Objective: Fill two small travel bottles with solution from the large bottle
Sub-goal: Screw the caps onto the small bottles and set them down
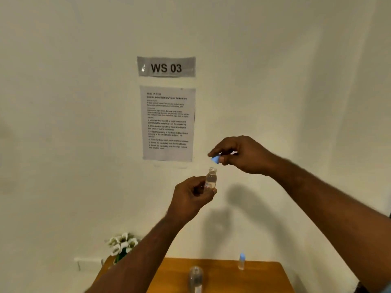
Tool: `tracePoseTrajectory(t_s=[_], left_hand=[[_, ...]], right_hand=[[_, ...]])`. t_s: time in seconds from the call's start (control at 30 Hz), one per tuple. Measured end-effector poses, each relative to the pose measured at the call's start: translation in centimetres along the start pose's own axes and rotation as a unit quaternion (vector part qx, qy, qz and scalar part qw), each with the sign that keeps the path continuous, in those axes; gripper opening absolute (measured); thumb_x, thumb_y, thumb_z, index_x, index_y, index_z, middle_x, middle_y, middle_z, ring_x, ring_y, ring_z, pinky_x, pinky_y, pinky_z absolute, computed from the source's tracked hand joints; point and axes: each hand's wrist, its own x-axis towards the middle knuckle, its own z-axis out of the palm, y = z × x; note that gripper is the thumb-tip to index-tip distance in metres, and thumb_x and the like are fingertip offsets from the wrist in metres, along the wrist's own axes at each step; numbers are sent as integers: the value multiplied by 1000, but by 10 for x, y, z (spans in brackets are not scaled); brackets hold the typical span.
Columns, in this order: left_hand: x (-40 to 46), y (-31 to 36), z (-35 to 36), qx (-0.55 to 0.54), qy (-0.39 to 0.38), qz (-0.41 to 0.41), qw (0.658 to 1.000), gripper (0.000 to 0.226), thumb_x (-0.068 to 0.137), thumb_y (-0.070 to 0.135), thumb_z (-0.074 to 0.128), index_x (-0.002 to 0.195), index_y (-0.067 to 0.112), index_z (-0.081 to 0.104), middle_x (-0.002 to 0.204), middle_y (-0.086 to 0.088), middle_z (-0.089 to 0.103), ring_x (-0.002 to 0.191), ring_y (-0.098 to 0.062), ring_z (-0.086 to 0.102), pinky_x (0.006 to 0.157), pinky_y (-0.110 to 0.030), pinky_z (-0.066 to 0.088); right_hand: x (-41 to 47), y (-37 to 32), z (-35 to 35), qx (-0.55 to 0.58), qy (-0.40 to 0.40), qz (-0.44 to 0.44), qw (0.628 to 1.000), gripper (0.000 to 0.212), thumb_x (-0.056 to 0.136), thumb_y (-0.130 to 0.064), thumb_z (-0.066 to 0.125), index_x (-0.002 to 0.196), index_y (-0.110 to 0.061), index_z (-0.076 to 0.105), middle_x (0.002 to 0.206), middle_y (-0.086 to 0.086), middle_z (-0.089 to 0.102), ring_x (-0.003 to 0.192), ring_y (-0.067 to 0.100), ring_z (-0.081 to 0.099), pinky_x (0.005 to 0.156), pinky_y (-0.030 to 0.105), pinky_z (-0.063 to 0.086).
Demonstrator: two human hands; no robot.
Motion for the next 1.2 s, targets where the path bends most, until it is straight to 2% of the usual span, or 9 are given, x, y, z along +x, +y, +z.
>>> tracePoseTrajectory(t_s=[0.17, 0.33, 0.53, 0.63, 0.73, 0.83, 1.0, 1.1, 1.2], left_hand=[[6, 23, -6, -13, 12, 22, 1000, 24, 85, 13, 82, 108, 19, 79, 81, 11, 77, 72, -1, 66, 73, -19, 54], [5, 36, -12, -23, 4, 26, 999, 19, 87, 18, 80, 105, 19, 80, 84, 2, 80, 77, -15, 72, 82, -39, 62], [2, 46, -16, -23, 0, 32, 999, 17, 87, 21, 80, 104, 19, 80, 87, 0, 80, 85, -27, 75, 88, -48, 62], [-1, 50, -14, -27, -4, 33, 999, 15, 87, 18, 80, 102, 19, 80, 85, -2, 80, 82, -24, 76, 88, -48, 62], [-2, 51, -13, -34, -7, 34, 999, 15, 87, 18, 80, 101, 20, 80, 85, -3, 80, 79, -16, 73, 87, -47, 62], [-5, 51, -13, -17, -4, 41, 999, 15, 87, 19, 80, 102, 20, 80, 84, -1, 79, 77, -14, 71, 84, -43, 61], [-7, 50, -11, -16, -1, 41, 999, 21, 86, 23, 80, 106, 18, 80, 86, 0, 80, 83, -26, 75, 86, -44, 63], [-8, 47, -9, -16, -2, 39, 999, 21, 86, 23, 81, 106, 18, 80, 88, 2, 80, 83, -23, 76, 85, -40, 63], [-11, 43, -7, -20, 5, 37, 999, 17, 87, 18, 80, 103, 18, 80, 86, 5, 80, 80, -16, 75, 81, -32, 61]], right_hand=[[15, -38, -18, -101, -71, -23, 992, 29, 89, -7, 73, 109, -28, 74, 108, -17, 72, 99, 5, 68, 90, 35, 57], [17, -55, -25, -138, -96, -29, 985, 31, 89, -6, 71, 102, -34, 76, 105, -15, 73, 96, 2, 67, 89, 37, 58], [13, -69, -27, -157, -99, -22, 982, 25, 90, -14, 74, 109, -29, 76, 97, -17, 72, 89, 3, 68, 80, 20, 54], [11, -72, -26, -153, -94, 8, 984, 16, 87, -34, 76, 99, -24, 78, 81, -11, 74, 73, 8, 71, 61, 18, 49], [11, -74, -25, -163, -67, 18, 984, 24, 86, -45, 74, 99, -25, 77, 82, -13, 72, 70, 11, 72, 63, 23, 53], [9, -76, -35, -87, -55, 16, 995, 22, 92, -24, 72, 113, -28, 74, 99, -12, 74, 79, 13, 75, 77, 32, 62], [5, -76, -38, -119, -122, 17, 985, 28, 88, -7, 73, 105, -28, 78, 97, -10, 77, 82, 7, 74, 87, 34, 60], [6, -74, -29, -138, -103, 31, 985, 12, 87, -28, 77, 96, -21, 79, 83, -3, 77, 71, 11, 74, 70, 28, 59], [6, -70, -30, -159, -45, 44, 985, 26, 84, -46, 76, 91, -22, 79, 80, -3, 76, 66, 11, 74, 69, 30, 62]])
